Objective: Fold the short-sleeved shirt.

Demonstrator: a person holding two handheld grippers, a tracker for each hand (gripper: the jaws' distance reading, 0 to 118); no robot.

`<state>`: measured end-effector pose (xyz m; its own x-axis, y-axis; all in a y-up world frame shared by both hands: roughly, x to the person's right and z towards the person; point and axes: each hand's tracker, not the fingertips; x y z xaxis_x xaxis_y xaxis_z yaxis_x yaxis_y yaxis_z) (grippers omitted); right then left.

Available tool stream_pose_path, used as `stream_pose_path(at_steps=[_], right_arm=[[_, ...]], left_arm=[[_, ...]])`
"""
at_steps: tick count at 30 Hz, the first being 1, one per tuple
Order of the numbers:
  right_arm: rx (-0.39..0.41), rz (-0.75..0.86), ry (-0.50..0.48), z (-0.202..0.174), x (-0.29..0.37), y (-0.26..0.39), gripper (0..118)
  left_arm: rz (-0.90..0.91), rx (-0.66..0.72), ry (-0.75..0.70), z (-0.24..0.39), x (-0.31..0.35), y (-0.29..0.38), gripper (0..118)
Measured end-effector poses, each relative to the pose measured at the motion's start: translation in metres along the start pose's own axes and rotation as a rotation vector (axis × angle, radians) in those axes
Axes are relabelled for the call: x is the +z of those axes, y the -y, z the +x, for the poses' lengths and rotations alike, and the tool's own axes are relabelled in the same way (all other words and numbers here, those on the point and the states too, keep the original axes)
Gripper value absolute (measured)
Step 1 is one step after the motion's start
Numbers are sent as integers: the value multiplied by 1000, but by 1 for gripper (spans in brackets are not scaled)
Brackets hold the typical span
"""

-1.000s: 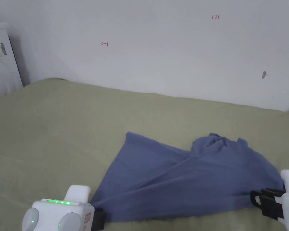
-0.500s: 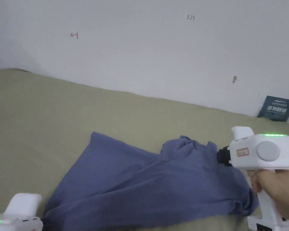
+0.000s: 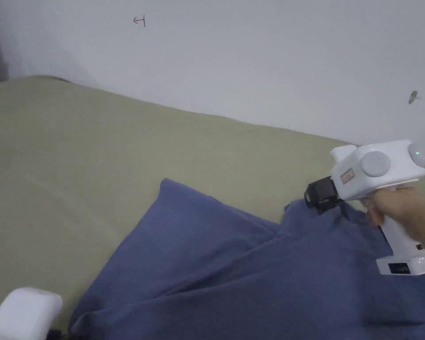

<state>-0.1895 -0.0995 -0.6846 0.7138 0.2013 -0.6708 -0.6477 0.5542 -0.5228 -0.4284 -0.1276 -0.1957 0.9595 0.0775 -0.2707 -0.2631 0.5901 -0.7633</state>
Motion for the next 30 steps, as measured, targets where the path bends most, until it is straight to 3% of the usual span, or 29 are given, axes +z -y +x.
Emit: stream_pose_path(at_steps=[3,4,5,6,7,8,12,15,19,26,30], right_arm=[[-11,-36,-53,2,-18,6,101],[-7,-65,-78,1,-21,8,94],[-19,-131,-39,-1,-22,10,66],[-85,-153,-65,2,-21,11,7],[-158,-99,-126,4,-14,14,7],[-153,-36,-26,0,-4,15,7],[-52,125,3,-5,27,10,7],[-102,208,-70,3,54,2,7],[-54,255,26,12,91,-11,7],[-195,397,97,52,180,-40,7],[-192,466,169,70,236,-49,7]], left_arm=[[4,-1,2,-1,-1,0,3],[8,5,3,-1,-2,0,3],[11,7,2,-1,-3,1,3],[17,-3,-2,1,-4,1,3],[16,-10,-4,1,-6,0,3],[26,-16,-10,3,-5,-1,3],[53,4,2,3,-3,-5,3],[102,60,32,0,0,-14,3],[159,77,64,0,13,-43,3],[281,6,62,7,50,-139,3],[364,-34,29,9,68,-212,3]])
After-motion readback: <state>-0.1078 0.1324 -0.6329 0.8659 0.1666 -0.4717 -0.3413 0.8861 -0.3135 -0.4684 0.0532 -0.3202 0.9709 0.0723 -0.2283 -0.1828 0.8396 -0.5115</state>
